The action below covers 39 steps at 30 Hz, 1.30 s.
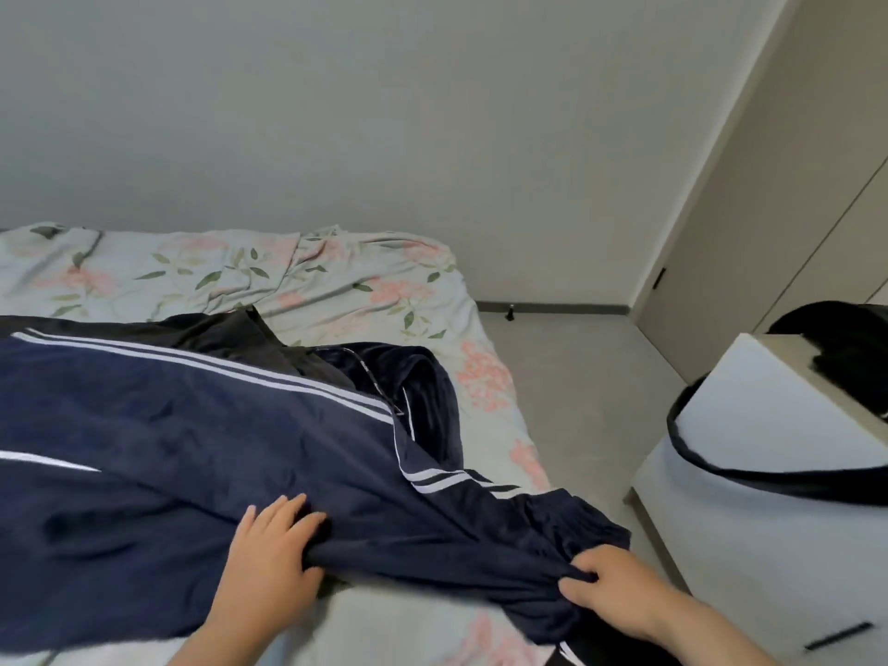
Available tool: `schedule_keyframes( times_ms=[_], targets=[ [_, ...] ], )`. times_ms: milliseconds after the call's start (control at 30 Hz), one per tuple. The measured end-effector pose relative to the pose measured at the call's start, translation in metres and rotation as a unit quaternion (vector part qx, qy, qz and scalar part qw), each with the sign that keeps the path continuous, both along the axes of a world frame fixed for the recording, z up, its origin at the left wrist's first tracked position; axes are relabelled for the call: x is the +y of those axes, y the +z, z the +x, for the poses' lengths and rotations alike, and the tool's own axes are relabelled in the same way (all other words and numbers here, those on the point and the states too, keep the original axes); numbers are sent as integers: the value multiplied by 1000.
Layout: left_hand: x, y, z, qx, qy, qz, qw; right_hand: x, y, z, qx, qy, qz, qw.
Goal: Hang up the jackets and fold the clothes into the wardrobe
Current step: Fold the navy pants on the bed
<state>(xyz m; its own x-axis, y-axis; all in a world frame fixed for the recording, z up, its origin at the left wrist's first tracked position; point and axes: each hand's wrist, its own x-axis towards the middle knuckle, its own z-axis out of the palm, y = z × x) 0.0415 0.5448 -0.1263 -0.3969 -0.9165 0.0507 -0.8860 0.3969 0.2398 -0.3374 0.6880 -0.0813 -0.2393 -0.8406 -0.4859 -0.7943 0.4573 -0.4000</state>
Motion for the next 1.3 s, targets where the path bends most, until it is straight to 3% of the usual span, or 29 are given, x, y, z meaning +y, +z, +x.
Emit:
schedule_keyframes(
  times_ms=[100, 167, 267, 333, 400, 467, 533, 700, 800, 833, 900, 967, 1133, 1233, 1300],
  targets=[
    [13, 8, -7, 63, 53, 129, 988, 26, -3, 1, 16, -33, 4, 999],
    [30, 10, -25, 127, 74, 150, 978, 35, 2, 14, 72, -3, -25, 997],
    [69, 11, -62, 249, 9, 221, 943, 33, 13, 45, 145, 68, -110, 981],
    [97, 17, -87, 272, -66, 308, 909, 25, 17, 72, 55, 85, -162, 982],
    [113, 20, -97, 278, -128, 338, 890, 11, 17, 100, -62, 84, -163, 981],
    [111, 23, -88, 281, -135, 346, 885, 0, 11, 119, -127, 56, -146, 980],
    [99, 27, -61, 259, -128, 335, 897, -5, -1, 127, -135, 14, -150, 979],
    [62, 23, 21, 210, -73, 251, 942, -1, -10, 103, -15, -122, -266, 956],
    [60, 18, 21, 214, -71, 231, 947, 12, -12, 60, 156, -244, -201, 936],
    [63, 19, 10, 223, -81, 224, 945, 17, -15, 45, 131, -311, -150, 929],
    [71, 24, -25, 247, -106, 204, 942, 25, -20, 24, -75, -428, -79, 897],
    [78, 34, -64, 261, -139, 192, 936, 29, -22, 16, -218, -449, -49, 865],
    [87, 48, -148, 215, -219, 190, 933, 30, -26, 8, -262, -465, -53, 844],
    [91, 38, -175, 64, -253, 185, 947, 33, -25, 14, -324, -490, -90, 804],
    [95, 32, -184, -12, -250, 179, 952, 37, -21, 20, -391, -512, -123, 755]
  ],
)
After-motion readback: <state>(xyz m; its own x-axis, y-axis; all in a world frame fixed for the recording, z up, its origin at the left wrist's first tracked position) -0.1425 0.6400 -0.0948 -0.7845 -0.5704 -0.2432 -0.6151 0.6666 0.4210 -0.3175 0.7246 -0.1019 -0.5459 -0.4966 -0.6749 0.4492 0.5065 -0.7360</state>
